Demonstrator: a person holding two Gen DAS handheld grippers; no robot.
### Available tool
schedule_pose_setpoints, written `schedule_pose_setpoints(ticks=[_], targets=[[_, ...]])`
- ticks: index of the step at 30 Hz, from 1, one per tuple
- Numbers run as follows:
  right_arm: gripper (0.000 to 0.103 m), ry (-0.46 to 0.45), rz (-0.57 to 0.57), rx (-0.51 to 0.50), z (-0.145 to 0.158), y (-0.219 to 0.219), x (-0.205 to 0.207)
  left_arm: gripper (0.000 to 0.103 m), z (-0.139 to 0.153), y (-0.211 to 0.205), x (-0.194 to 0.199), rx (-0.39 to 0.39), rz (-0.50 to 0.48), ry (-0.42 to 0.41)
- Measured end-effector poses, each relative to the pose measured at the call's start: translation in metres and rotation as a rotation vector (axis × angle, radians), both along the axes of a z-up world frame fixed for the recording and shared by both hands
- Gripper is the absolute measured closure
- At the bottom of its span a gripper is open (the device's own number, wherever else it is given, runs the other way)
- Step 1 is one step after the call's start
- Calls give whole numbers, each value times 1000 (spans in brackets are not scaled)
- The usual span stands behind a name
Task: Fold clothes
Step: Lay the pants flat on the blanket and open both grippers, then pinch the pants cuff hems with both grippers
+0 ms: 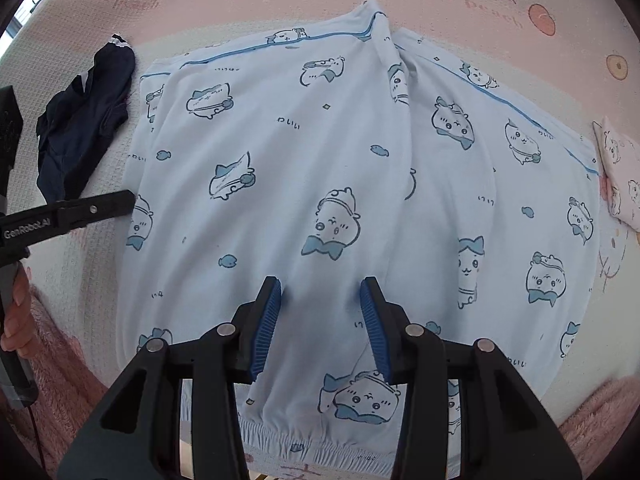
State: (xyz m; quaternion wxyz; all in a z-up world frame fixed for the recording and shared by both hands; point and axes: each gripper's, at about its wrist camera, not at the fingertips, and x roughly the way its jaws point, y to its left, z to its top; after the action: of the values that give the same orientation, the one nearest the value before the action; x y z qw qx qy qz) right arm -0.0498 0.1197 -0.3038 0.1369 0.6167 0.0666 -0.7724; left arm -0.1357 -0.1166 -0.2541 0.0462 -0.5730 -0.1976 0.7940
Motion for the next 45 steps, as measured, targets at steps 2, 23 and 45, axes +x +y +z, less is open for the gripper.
schedule_pose_setpoints(ticks=[2, 23, 45], targets=[[61, 16, -4, 18, 1, 2, -2, 101, -3, -9, 0, -26, 11, -24], [58, -22, -165, -33, 8, 86, 9, 97, -10, 53, 10, -89, -174, -72], [58, -35, 267, -60, -6, -94, 62, 97, -18, -27, 92, 54, 94, -84]])
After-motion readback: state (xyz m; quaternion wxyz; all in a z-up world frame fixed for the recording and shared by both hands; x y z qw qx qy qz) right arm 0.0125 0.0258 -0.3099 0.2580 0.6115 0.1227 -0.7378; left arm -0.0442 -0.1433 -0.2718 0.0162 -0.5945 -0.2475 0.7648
